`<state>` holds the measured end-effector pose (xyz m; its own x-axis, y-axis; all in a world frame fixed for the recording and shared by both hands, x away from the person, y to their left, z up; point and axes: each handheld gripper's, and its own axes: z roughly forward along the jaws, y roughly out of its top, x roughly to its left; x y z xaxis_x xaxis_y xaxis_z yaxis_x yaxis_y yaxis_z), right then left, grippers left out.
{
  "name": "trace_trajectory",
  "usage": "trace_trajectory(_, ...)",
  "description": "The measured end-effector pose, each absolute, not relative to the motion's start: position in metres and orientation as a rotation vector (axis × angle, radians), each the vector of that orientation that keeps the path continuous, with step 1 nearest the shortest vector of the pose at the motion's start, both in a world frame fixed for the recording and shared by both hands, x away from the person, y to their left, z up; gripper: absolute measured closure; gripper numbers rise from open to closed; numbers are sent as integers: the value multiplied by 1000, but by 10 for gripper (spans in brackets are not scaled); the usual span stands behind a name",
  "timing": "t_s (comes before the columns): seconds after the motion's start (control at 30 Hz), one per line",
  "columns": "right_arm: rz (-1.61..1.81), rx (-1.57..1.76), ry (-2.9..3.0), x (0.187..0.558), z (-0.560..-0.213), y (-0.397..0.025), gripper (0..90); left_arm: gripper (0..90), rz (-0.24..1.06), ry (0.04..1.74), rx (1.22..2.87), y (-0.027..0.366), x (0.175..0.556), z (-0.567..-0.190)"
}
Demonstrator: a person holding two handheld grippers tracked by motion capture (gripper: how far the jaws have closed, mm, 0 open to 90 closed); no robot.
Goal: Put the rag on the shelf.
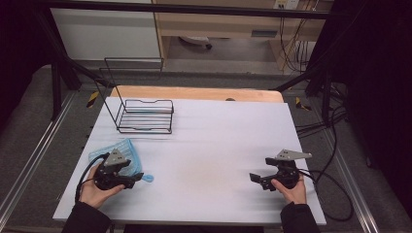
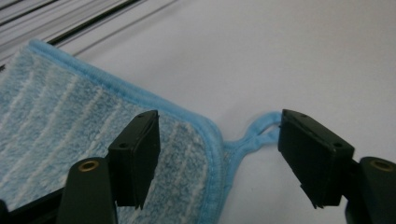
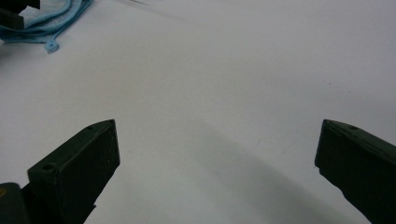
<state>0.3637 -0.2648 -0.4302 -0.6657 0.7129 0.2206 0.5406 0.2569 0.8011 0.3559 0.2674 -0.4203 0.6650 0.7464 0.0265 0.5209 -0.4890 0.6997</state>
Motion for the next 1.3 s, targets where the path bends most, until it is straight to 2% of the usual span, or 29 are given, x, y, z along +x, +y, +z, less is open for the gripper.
trace_trajectory(0.2,1367,1185,2339,364,-430,-265,6,318,471,993,2275,267,357,-428)
trace_trajectory(0.53,1364,1187,2345,364,-431,-264,7,415,511,995,2336,263,358,-436)
trace_trajectory(0.9,1365,1188,2348,364,-431,-264,7,465,519,1015,2329,261,358,-440)
trace_trajectory(1.03,1366,1188,2348,364,-431,-264,7,572,537,1029,2322,263,359,-440)
trace_trajectory(1.3,1366,1184,2350,364,-431,-264,9,704,570,1033,2320,265,361,-439)
